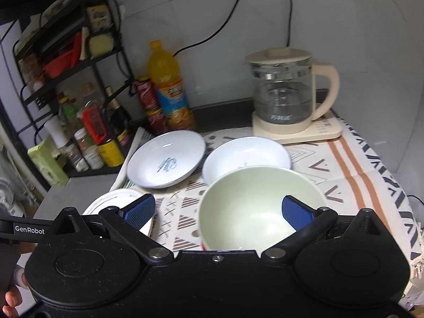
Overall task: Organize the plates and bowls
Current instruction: 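Move both grippers toward the white 'Sweet' plate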
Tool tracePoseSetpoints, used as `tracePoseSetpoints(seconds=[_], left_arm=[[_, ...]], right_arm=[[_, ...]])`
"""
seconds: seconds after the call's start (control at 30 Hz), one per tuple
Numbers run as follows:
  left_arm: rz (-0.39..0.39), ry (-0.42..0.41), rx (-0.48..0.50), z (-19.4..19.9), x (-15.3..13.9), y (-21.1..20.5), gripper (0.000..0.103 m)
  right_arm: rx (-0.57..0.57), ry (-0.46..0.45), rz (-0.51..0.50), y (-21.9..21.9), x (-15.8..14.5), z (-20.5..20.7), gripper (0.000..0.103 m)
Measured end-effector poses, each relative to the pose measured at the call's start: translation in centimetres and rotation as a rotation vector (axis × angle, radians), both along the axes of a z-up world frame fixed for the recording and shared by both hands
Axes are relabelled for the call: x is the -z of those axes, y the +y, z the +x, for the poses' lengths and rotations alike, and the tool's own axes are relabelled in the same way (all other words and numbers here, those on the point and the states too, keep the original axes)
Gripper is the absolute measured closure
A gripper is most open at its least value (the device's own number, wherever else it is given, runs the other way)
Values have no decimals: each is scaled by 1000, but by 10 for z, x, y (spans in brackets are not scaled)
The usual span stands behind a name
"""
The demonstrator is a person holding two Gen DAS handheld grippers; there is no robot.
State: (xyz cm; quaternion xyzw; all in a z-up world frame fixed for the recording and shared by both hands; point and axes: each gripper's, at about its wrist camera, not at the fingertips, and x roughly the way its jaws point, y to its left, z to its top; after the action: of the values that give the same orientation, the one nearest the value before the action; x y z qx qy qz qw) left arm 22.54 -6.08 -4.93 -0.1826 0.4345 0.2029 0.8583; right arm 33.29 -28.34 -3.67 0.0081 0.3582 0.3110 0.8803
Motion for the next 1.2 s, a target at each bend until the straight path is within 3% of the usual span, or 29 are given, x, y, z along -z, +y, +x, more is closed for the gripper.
tracePoseSetpoints(seconds=[0.6, 0.87, 1.2], left_arm=[[-16, 24, -178, -41, -3, 33, 8], [-19, 22, -198, -44, -4, 51, 8], [-17, 10, -172, -16, 1, 89, 9]], right_arm=[[-177, 59, -32, 52, 2, -22, 0], [-218, 70, -27, 75, 1, -20, 1], [-175, 100, -56, 107, 11, -2, 5]])
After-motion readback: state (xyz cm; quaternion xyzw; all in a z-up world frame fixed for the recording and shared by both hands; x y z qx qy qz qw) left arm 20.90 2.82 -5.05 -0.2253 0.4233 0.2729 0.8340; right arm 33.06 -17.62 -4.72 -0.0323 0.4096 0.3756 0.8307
